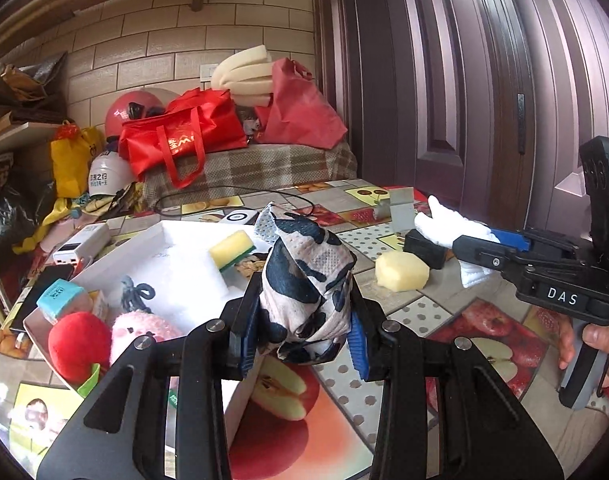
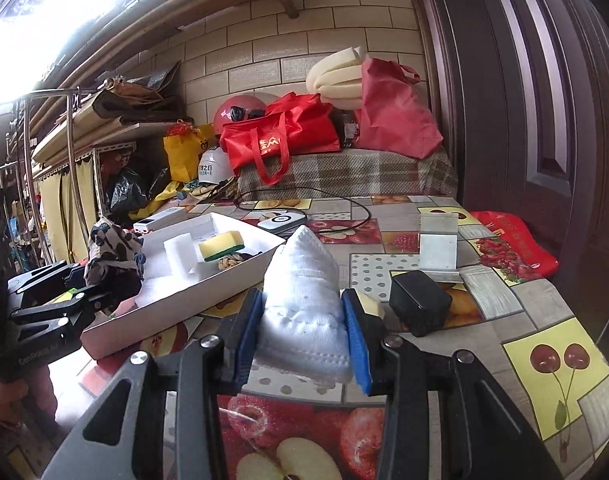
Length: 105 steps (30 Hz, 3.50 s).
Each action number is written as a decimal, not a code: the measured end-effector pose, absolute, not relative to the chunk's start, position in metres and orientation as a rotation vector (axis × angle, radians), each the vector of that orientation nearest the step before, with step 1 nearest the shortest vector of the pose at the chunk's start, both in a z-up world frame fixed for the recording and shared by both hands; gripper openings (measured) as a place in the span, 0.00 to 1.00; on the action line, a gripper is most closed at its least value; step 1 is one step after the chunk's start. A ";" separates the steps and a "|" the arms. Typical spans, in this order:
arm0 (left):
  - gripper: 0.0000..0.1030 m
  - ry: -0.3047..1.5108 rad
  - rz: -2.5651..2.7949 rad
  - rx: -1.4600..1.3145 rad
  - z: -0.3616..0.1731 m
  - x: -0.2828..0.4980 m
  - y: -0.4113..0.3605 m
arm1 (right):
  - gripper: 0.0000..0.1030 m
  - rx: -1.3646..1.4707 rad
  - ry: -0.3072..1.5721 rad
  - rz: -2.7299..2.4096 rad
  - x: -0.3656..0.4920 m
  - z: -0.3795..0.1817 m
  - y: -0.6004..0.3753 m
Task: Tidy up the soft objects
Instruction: 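Carry the face mask and camouflage pouch with both grippers over the tray, then open both grippers to drop the face mask and camouflage pouch into the tray, then withdraw both grippers and grasp the yellow hexagonal sponge with the right gripper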
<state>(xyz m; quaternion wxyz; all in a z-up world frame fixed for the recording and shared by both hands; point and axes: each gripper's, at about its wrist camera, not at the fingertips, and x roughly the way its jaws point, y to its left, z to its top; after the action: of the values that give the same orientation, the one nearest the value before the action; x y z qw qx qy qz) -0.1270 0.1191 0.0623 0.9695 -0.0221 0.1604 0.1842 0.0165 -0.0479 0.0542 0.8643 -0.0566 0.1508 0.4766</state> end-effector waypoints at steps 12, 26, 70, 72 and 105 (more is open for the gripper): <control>0.35 0.329 0.431 -0.048 0.057 -0.138 0.136 | 0.39 -0.194 0.317 1.095 -0.008 0.050 -0.007; 0.36 0.329 0.655 -0.075 0.054 -0.167 0.212 | 0.39 -0.215 0.327 1.148 -0.018 0.049 0.033; 0.49 0.428 0.774 -0.207 0.045 -0.123 0.292 | 0.41 -0.299 0.354 1.189 -0.018 0.049 0.167; 0.65 0.405 0.802 -0.202 0.046 -0.127 0.290 | 0.42 -0.295 0.358 1.190 -0.017 0.049 0.168; 1.00 0.266 0.859 -0.153 0.056 -0.154 0.251 | 1.00 -0.153 0.268 1.087 -0.007 0.058 0.120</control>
<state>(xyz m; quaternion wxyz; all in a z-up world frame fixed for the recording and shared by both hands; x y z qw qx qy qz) -0.1541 0.2509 0.0560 0.8979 -0.0741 0.1283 0.4146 -0.0074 0.1202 0.0576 0.8446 -0.0726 0.1270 0.5150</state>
